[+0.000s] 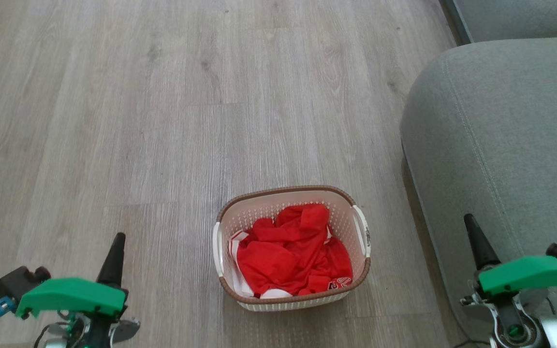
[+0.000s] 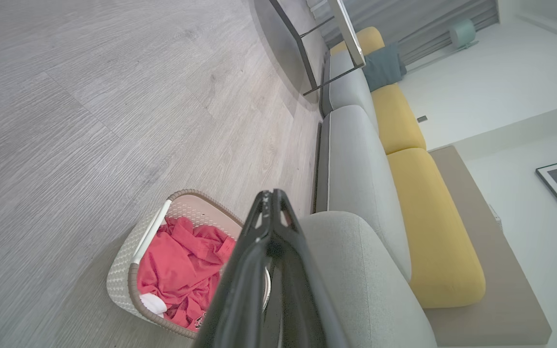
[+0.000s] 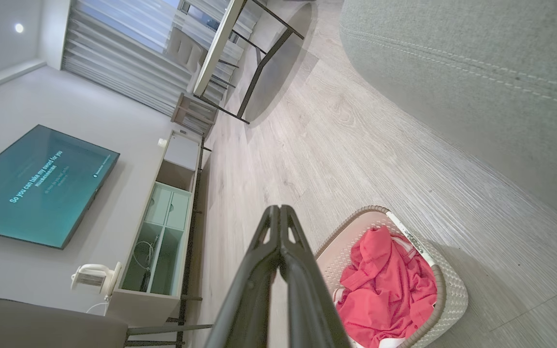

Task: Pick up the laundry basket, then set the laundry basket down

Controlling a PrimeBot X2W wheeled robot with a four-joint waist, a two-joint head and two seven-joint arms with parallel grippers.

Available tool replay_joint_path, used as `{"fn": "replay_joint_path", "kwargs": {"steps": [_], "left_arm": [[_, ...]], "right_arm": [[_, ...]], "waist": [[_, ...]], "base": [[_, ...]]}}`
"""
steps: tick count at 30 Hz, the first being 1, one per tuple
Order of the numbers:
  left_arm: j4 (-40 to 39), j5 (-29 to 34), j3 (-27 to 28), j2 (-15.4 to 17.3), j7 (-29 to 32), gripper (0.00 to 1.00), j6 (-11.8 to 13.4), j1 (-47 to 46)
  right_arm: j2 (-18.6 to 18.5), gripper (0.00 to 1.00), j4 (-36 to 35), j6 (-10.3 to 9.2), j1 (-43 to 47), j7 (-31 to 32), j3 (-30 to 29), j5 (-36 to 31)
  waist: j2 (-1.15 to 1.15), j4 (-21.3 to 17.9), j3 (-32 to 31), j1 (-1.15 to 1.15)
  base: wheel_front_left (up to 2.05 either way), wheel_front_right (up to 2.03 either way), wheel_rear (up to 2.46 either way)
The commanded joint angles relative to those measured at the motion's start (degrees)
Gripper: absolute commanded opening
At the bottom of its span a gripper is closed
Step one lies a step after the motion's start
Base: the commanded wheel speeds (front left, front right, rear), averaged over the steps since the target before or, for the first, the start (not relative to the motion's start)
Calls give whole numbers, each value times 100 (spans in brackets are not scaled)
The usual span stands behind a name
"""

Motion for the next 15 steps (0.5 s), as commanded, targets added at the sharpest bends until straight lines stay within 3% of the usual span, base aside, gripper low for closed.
{"fn": "replay_joint_path", "kwargs": {"steps": [1, 15], "left_arm": [[-113, -158, 215, 5, 34, 0, -70, -337], [124, -997, 489, -149, 203, 0, -323, -499]], "right_arm": [[-119, 0, -153, -20, -274, 29, 33, 197], [-121, 0, -18, -24, -316, 150, -40, 1184]], "waist": [[0, 0, -4, 0], [0, 1, -39, 0]], "base": [[0, 0, 0], [0, 0, 0]]}}
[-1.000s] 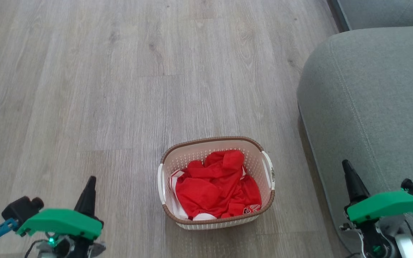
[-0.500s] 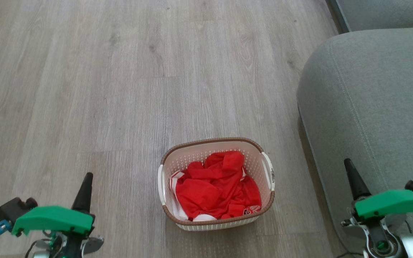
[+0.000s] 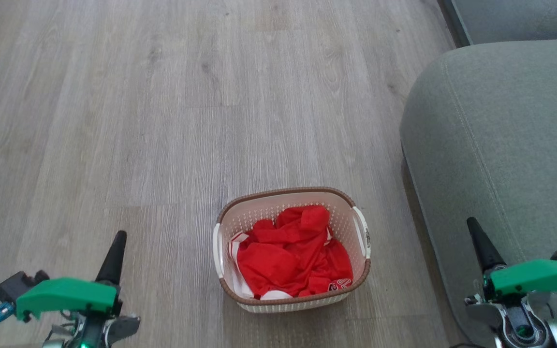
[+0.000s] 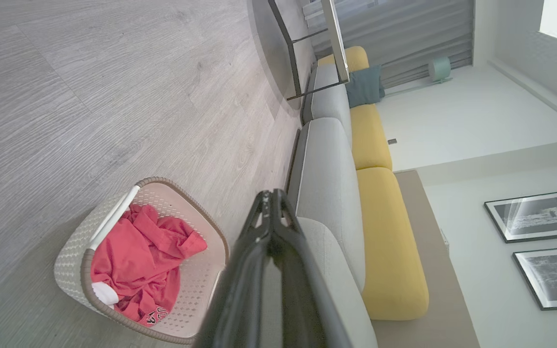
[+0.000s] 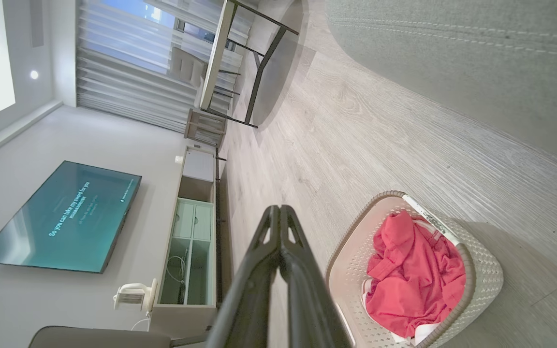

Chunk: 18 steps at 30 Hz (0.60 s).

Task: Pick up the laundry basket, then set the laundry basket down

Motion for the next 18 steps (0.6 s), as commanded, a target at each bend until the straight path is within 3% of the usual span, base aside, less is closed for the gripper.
{"fn": "replay_joint_path", "kwargs": {"steps": [1, 18], "left_arm": [[-103, -173, 263, 8, 53, 0, -88, -394], [151, -1063, 562, -161, 238, 0, -358, -567]], "right_arm": [[-95, 0, -153, -16, -316, 41, 48, 211], [-92, 0, -8, -20, -362, 175, -36, 1258]], "waist": [[0, 0, -4, 0], [0, 1, -42, 0]], "base": [[0, 0, 0], [0, 0, 0]]}}
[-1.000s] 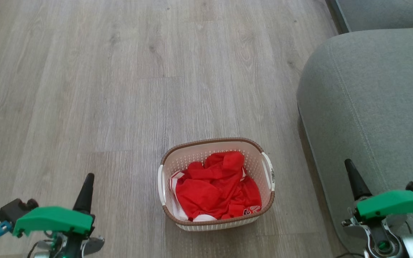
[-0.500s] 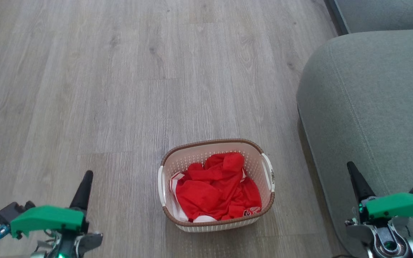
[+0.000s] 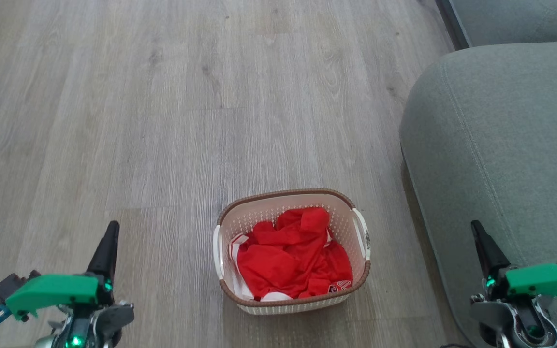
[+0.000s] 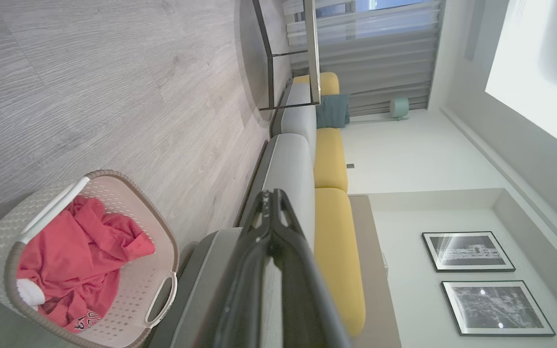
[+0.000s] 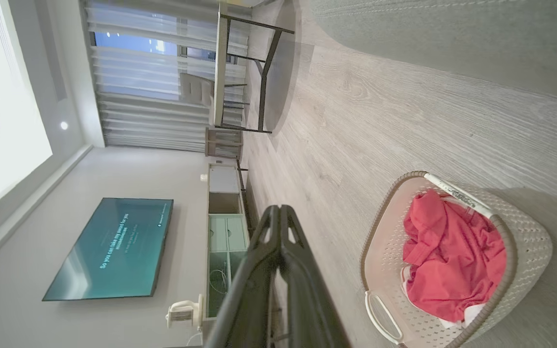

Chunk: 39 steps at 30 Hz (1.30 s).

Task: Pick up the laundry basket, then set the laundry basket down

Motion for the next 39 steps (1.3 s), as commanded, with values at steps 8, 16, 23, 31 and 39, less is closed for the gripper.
{"fn": "replay_joint_path", "kwargs": {"steps": [8, 16, 23, 31, 39], "left_arm": [[-16, -503, 360, -71, 139, 0, -190, -419], [29, -650, 424, -108, 180, 0, -237, -450], [29, -639, 437, -118, 190, 0, -237, -451], [30, -628, 451, -127, 201, 0, -237, -453], [30, -619, 462, -135, 210, 0, -237, -453]], "right_arm": [[-84, 0, -98, -11, -362, 99, 45, 597], [-75, 0, -71, -12, -372, 133, 18, 771], [-65, 0, -70, -12, -373, 144, 3, 759], [-55, 0, -69, -12, -374, 156, -12, 747], [-46, 0, -69, -12, -375, 166, -24, 737]], "waist": [[0, 1, -18, 0], [0, 1, -25, 0], [0, 1, -25, 0], [0, 1, -25, 0], [0, 1, -25, 0]], "base": [[0, 0, 0], [0, 0, 0], [0, 0, 0], [0, 0, 0], [0, 0, 0]]}}
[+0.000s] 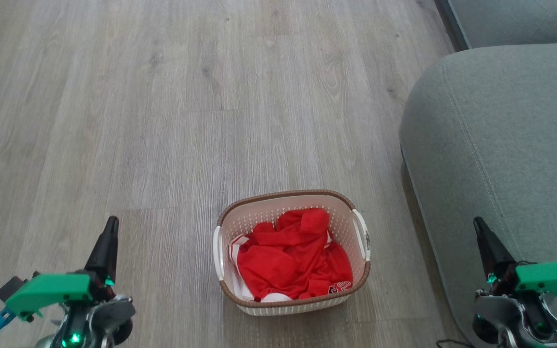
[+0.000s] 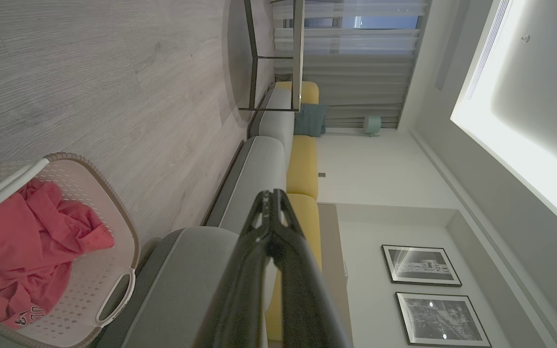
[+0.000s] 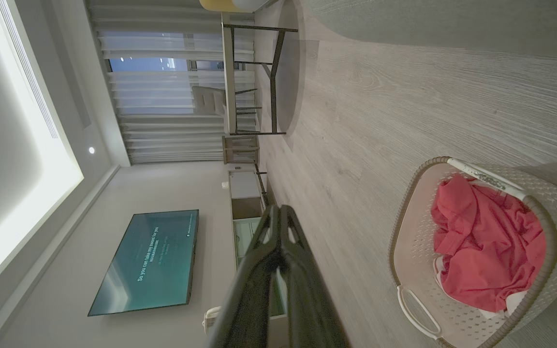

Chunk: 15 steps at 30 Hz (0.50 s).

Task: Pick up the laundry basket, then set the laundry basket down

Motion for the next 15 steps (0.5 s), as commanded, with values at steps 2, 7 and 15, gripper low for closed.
{"fn": "replay_joint_path", "kwargs": {"steps": [2, 7, 15], "left_arm": [[-168, 20, 246, 36, 31, 0, -38, -317], [-167, 26, 253, 31, 37, 0, -38, -318], [-167, 35, 264, 24, 46, 0, -38, -319]], "right_arm": [[-44, 0, -182, -8, -274, 27, 83, -14], [-38, 0, -181, -8, -274, 33, 75, -21], [-29, 0, -180, -8, -276, 43, 63, -31]], "waist": [[0, 0, 0, 0], [0, 0, 0, 0], [0, 0, 0, 0]], "base": [[0, 0, 0], [0, 0, 0], [0, 0, 0]]}}
